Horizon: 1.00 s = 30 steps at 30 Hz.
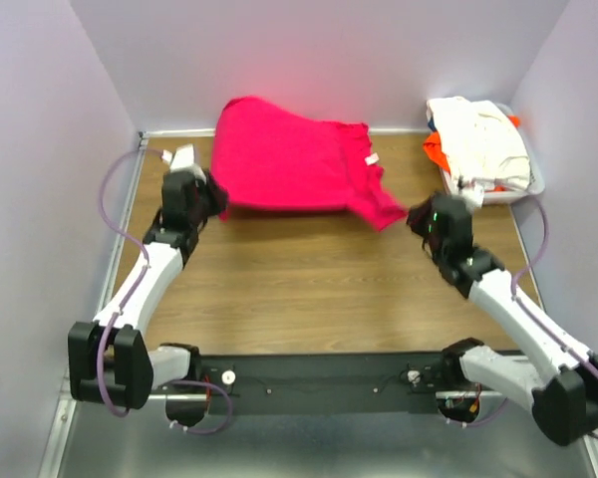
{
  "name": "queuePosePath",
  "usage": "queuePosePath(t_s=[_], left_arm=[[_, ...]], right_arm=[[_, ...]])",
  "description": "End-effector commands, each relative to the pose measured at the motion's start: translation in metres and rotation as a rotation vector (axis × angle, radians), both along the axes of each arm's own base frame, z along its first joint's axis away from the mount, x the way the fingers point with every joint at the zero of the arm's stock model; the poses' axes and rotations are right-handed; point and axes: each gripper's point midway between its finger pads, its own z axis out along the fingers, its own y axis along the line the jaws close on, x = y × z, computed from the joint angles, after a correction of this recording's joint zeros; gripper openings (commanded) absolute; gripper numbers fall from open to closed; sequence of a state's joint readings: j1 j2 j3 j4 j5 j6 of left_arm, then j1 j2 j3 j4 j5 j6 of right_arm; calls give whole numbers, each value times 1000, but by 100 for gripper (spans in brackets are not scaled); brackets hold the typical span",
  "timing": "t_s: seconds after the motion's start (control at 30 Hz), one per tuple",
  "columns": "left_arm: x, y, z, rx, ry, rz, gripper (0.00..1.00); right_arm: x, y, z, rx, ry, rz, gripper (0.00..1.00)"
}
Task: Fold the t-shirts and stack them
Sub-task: Flatten the tshirt out
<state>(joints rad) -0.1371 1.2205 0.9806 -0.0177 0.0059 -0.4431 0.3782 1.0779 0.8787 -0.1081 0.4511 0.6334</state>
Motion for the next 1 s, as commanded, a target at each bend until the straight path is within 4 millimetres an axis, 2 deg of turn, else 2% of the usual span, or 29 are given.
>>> queuePosePath(t_s=[0.0,0.03,0.07,0.1,0.2,0.27,0.37,0.4,0.47,0.5,0.53,0.63,0.8,0.97], left_arm=[[-42,-14,-40,-117,79,-61,38],[-54,-13,-65,-126,130,-56,49],[-61,-12,-65,-139,125,-47,53],[-69,-8,-80,-151,169,-19,57],[-79,15,-90,-128,217,119,61],[-79,33,-90,-97,222,219,62],[-85,54,-100,-86,263,354,62],[-86,57,-106,-84,283,378,61],[-87,58,-114,-106,305,400,58],[-88,58,-117,-116,313,406,55],[-90,59,-123,-124,327,418,55],[-96,63,-139,-148,363,458,55],[-102,65,-163,-167,430,481,55],[-114,64,-191,-179,506,489,55]], right_arm=[[-50,-1,-60,161,75,15,44],[-61,0,-66,173,89,40,51],[-69,0,-85,172,131,43,56],[-72,4,-89,179,146,66,59],[-73,6,-92,165,168,85,65],[-69,7,-93,134,183,95,66],[-53,14,-90,71,216,129,66],[-48,16,-103,47,264,132,67],[-36,19,-99,12,271,141,66],[-31,19,-111,-13,309,135,66],[-25,18,-107,-30,304,126,66],[-17,10,-118,-81,334,83,66],[-14,-3,-130,-145,364,21,66],[-24,-15,-149,-175,416,-17,66]])
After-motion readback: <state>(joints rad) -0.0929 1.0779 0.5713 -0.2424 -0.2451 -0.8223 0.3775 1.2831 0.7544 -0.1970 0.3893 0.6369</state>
